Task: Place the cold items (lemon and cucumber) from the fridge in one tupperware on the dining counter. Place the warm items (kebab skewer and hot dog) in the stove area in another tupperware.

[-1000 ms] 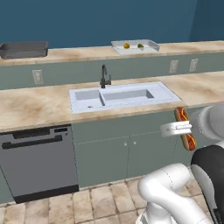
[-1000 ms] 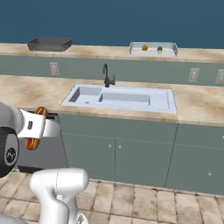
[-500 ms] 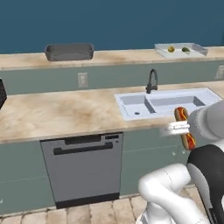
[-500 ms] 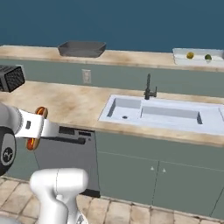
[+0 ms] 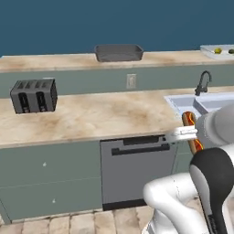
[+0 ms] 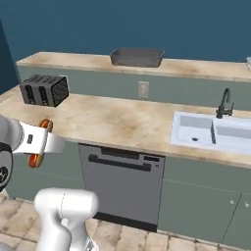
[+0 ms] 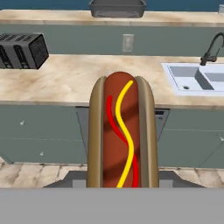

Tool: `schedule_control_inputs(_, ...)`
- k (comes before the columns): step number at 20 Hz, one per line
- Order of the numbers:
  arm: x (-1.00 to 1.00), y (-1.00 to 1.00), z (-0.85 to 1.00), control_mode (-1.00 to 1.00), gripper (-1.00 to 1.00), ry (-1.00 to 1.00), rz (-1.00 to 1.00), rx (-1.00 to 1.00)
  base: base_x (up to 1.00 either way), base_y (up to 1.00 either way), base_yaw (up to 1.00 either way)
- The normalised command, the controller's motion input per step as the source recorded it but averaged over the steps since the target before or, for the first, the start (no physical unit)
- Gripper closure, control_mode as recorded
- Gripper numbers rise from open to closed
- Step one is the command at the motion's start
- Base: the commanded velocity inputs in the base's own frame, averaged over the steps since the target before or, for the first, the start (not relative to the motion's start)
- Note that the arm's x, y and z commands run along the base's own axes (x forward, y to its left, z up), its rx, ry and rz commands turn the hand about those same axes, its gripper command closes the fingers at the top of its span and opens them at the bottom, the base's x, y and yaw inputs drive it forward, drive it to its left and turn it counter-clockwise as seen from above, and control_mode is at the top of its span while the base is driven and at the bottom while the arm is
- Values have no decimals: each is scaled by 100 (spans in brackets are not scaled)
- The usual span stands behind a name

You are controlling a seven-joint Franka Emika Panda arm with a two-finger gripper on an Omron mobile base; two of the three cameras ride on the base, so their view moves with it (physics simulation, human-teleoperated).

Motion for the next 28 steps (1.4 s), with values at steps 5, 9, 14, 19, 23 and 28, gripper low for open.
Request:
schedule_control_inputs(5,0,0,0,100,100,0,0,0,0,100,0)
schedule_control_inputs(9,0,0,0,100,100,0,0,0,4,100,0)
schedule_control_inputs(14,0,0,0,100,100,0,0,0,12,100,0)
schedule_control_inputs(19,0,0,0,100,100,0,0,0,21,100,-13)
schedule_control_inputs(23,0,0,0,100,100,0,0,0,27,100,-28)
schedule_control_inputs(28,0,0,0,100,100,0,0,0,28,100,-36)
